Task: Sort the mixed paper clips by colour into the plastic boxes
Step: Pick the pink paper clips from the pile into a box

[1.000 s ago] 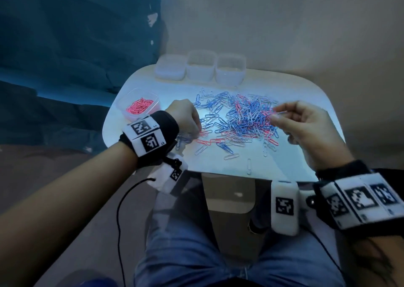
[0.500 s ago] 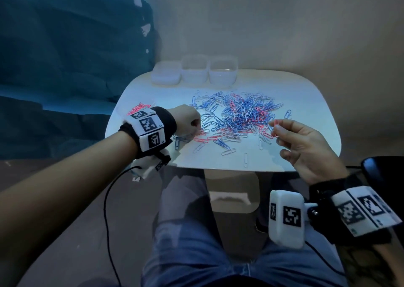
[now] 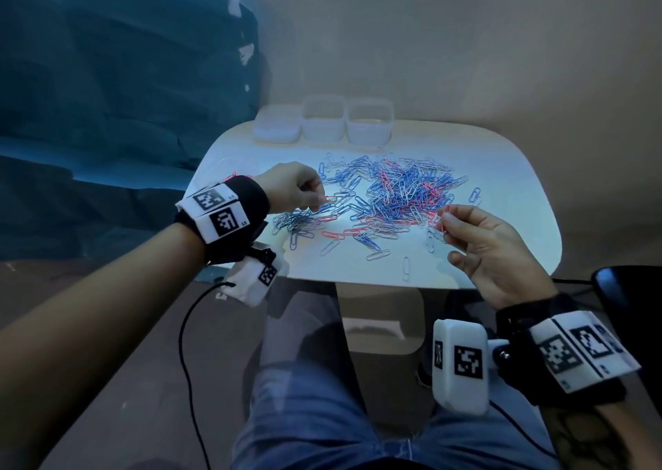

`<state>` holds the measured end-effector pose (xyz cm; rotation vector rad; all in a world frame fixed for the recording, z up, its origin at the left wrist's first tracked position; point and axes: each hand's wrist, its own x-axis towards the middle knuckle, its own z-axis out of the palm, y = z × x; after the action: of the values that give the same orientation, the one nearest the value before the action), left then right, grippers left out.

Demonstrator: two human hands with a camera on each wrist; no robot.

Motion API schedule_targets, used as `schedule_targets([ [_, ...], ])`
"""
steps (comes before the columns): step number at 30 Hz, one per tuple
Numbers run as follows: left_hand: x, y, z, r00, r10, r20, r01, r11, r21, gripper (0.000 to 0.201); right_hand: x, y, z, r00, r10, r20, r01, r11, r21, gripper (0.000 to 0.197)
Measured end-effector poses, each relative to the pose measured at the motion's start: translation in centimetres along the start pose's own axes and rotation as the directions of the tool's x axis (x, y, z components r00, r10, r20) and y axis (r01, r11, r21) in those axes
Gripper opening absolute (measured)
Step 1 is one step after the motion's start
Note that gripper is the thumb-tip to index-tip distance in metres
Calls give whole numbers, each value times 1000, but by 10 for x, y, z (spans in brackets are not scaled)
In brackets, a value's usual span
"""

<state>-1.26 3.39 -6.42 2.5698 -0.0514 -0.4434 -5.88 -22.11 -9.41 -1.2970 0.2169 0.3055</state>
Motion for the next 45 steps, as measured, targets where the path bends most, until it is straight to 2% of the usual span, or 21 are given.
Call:
schedule_targets([
  [3,-1,0,3,1000,-4,-31,4,1000,9,16,0,2,-1,1000,3,-3,-3,1000,0,17],
  [8,-2,2,12,996,40,-79,-27,987,160,7,-1,4,-3,1000,-4,-1,4,1000,-8,17],
  [18,0,4,24,994,60,-97,-28,952,305,9,-3,6,-3,1000,-16,9,17,999,-40,17],
  [26,3,12,27,998,30,50,-47,921,387,7,-5,9,6,999,-29,15,30,997,-72,14],
  [31,0,6,16,1000,-3,4,2,985,172,9,-4,9,11,999,-30,21,32,996,-86,15],
  [34,-6,-1,3,995,-69,70,76,992,-96,16,-3,8,16,1000,-22,17,23,997,-74,16],
  [36,-12,-2,-1,991,-68,111,94,964,-249,22,-2,8,24,999,-3,37,4,999,-45,17],
  [40,-22,10,4,986,4,169,81,867,-491,29,-1,11,56,988,15,156,-9,999,-39,16],
  [43,-26,21,12,974,61,217,84,796,-599,26,0,11,76,980,-22,199,29,999,-30,16],
  [45,-28,25,16,969,83,235,86,772,-629,27,1,12,80,982,-44,181,50,998,-25,14],
])
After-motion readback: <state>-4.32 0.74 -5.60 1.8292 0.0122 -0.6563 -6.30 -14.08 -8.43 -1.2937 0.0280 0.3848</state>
